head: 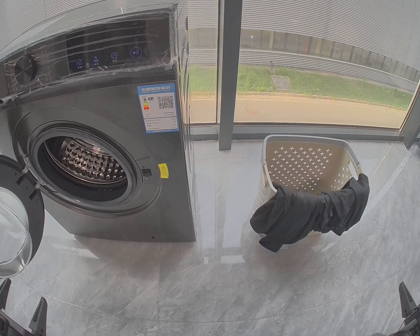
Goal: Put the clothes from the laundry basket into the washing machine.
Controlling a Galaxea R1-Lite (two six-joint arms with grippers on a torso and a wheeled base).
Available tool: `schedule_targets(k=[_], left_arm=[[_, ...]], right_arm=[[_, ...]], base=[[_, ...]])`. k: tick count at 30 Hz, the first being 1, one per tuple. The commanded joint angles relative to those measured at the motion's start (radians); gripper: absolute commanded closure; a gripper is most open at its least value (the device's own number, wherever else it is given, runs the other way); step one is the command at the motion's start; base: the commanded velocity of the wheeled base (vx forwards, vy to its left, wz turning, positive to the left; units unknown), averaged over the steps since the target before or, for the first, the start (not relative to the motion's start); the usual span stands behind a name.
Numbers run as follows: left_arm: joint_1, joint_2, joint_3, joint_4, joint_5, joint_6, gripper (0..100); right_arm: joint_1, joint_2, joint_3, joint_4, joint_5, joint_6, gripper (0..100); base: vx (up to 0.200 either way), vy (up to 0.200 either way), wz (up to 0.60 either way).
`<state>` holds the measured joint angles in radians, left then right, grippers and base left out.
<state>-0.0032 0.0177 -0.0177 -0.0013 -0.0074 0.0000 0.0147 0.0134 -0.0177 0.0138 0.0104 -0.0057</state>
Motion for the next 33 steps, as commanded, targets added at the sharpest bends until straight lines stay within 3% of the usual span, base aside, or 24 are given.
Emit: schedule_targets(k=[1, 12, 33], left_arm=[[0.000, -0.018, 0.016, 0.000, 0.000, 0.002, 0], [0.000, -0.018, 0.016, 0.000, 0.000, 0.006, 0], [0.000, -0.018, 0.016, 0.000, 0.000, 0.005, 0]], right_arm=[[0.001, -0.013, 0.010, 0.000, 0.000, 0.000, 0], [0.001, -0.013, 0.010, 0.000, 0.000, 0.000, 0], [0.001, -0.013, 0.010, 0.000, 0.000, 0.000, 0]], base=[[0.200, 0.000, 0.00], [0.036, 0.000, 0.00], [0.000, -0.200, 0.00]])
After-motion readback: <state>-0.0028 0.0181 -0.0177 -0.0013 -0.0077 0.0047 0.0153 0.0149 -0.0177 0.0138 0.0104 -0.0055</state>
